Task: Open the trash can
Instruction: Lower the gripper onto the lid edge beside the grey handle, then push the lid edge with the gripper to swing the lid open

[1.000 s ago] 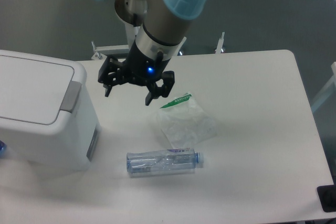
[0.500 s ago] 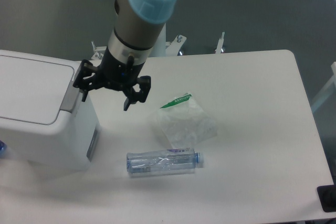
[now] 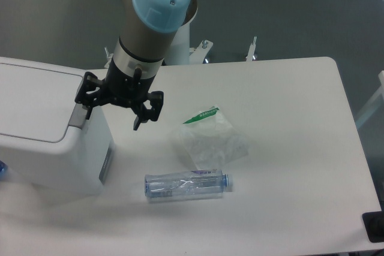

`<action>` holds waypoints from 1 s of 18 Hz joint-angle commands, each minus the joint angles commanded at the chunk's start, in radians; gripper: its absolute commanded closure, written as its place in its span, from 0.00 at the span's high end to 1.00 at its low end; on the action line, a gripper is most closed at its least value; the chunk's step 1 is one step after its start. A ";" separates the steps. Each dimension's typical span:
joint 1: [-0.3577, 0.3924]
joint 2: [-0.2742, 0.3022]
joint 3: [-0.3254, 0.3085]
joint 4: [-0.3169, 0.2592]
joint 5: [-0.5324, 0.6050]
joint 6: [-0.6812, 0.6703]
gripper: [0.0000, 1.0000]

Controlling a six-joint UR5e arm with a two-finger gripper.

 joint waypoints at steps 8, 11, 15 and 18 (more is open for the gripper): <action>-0.008 0.011 -0.020 -0.005 0.000 -0.006 1.00; -0.009 0.009 -0.022 -0.003 0.002 -0.029 1.00; -0.009 0.006 -0.023 -0.002 0.002 -0.031 1.00; -0.009 0.003 -0.025 -0.002 0.002 -0.031 1.00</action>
